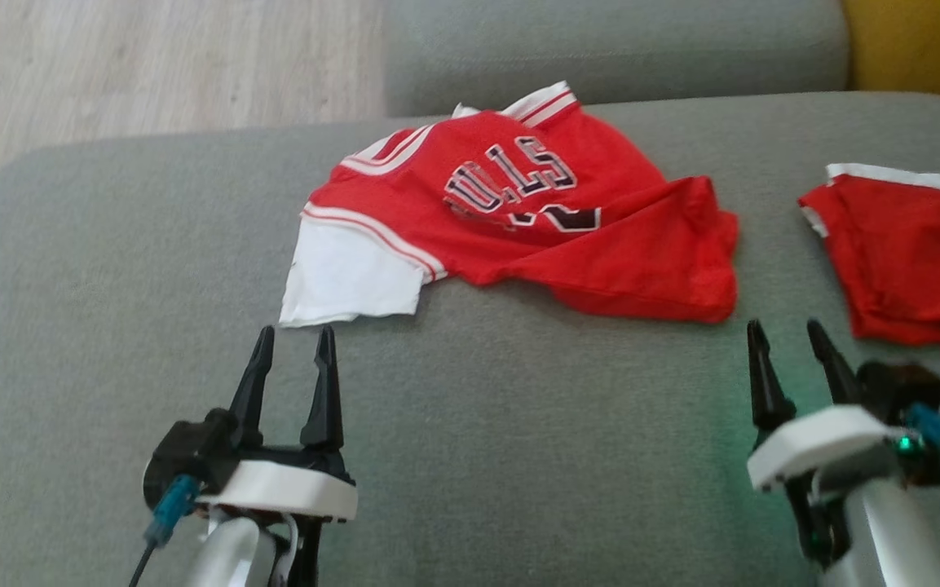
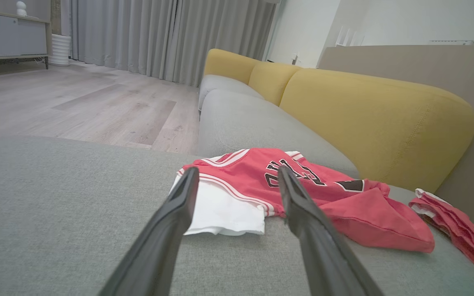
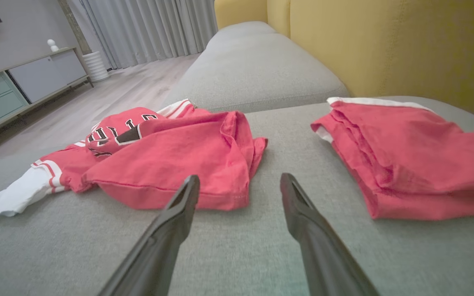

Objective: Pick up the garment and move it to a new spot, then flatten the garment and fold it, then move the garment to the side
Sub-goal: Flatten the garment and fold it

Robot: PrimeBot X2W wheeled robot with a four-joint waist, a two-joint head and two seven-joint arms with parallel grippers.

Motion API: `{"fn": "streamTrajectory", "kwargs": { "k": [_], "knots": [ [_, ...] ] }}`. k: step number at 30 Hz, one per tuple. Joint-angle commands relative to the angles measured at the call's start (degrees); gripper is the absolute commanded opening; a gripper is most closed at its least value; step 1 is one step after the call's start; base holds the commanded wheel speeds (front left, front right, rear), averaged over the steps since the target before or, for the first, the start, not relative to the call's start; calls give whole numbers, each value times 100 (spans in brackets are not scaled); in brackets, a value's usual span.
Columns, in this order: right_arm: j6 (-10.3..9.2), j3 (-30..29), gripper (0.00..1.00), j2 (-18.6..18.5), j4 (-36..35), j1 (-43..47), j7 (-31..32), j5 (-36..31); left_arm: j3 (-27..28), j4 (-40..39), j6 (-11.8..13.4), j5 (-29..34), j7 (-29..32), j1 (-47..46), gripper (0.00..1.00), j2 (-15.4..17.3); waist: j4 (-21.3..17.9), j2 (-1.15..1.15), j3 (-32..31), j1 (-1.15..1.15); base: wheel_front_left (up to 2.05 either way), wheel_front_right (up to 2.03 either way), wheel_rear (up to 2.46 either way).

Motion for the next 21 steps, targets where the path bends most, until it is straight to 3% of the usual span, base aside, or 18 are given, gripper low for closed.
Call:
{"fn": "streamTrajectory", "kwargs": {
  "k": [1, 9, 21],
  "knots": [
    [-4, 101, 100, -24, -71, -386, 29, -51, 129, -156, -27, 53, -55, -321, 100, 8, 120, 0, 132, 0, 0, 0, 0],
    [-4, -173, 100, -24, 924, -1130, 222, -47, 6, -118, -56, 62, -55, -570, 100, 3, 398, 0, 490, 0, 0, 0, 0],
    [-4, -370, 100, -24, 2119, -1856, -35, 132, -48, -79, -61, 72, -55, -711, 100, 0, 525, 0, 711, 0, 0, 0, 0]
  ]
}}
